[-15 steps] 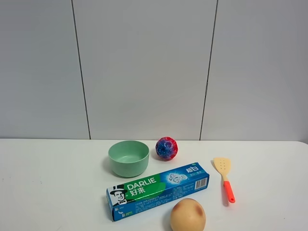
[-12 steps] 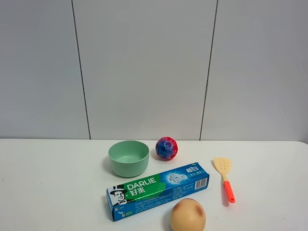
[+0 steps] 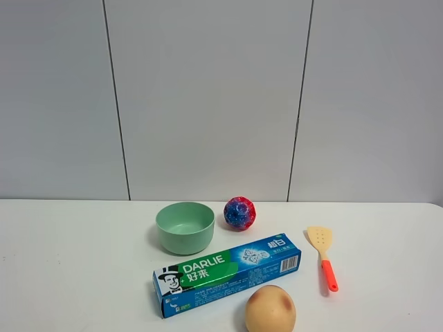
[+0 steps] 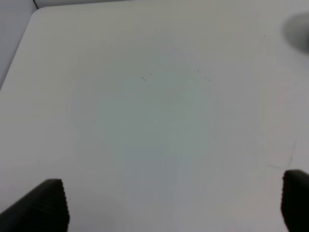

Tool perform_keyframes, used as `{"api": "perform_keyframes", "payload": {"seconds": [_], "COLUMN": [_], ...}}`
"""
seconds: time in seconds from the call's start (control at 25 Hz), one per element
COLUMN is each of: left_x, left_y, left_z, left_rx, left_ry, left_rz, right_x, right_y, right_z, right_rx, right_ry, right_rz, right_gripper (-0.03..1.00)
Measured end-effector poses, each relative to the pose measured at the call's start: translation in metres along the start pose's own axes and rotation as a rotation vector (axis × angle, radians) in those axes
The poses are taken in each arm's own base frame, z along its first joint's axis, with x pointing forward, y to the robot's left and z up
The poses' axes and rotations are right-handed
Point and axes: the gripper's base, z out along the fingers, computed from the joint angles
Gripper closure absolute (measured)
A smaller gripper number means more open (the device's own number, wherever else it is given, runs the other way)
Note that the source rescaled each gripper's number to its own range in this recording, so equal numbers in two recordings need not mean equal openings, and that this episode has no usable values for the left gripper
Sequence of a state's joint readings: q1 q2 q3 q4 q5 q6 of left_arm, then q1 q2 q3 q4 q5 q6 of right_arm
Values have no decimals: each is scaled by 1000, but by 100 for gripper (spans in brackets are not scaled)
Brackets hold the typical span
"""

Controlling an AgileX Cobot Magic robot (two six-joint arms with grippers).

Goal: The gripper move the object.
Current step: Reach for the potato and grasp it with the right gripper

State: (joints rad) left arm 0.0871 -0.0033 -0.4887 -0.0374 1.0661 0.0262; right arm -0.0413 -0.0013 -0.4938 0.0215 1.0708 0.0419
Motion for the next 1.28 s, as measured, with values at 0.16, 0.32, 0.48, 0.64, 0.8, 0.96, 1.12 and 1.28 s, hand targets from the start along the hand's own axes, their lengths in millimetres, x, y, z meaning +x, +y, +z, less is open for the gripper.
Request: {"api": "perform_keyframes", "payload": {"seconds": [0.16,0.32,0.48,0.64,0.8,0.96,1.12,1.28], "left_x": [0,0,0,0,0,0,0,0], "left_y": [0,0,0,0,0,0,0,0], "left_z": [0,0,0,0,0,0,0,0], "left_rx": [0,0,0,0,0,0,0,0], "left_ry": [0,0,0,0,0,0,0,0], "left_rz": [0,0,0,0,0,0,0,0], "right_x": [0,0,0,0,-1,-29,-84,-149], "right_y": [0,0,0,0,5,21,35,47], "right_z": [0,0,0,0,0,-9,-10,5], "right_rx": [0,0,0,-1,-57,-223,-340,-448], "right_ry": [0,0,0,0,-3,-111,-156,-103], "right_rz": [0,0,0,1,-2,-27,-130,-174], "right_gripper": [6,6,6,6,6,6,6,6]}}
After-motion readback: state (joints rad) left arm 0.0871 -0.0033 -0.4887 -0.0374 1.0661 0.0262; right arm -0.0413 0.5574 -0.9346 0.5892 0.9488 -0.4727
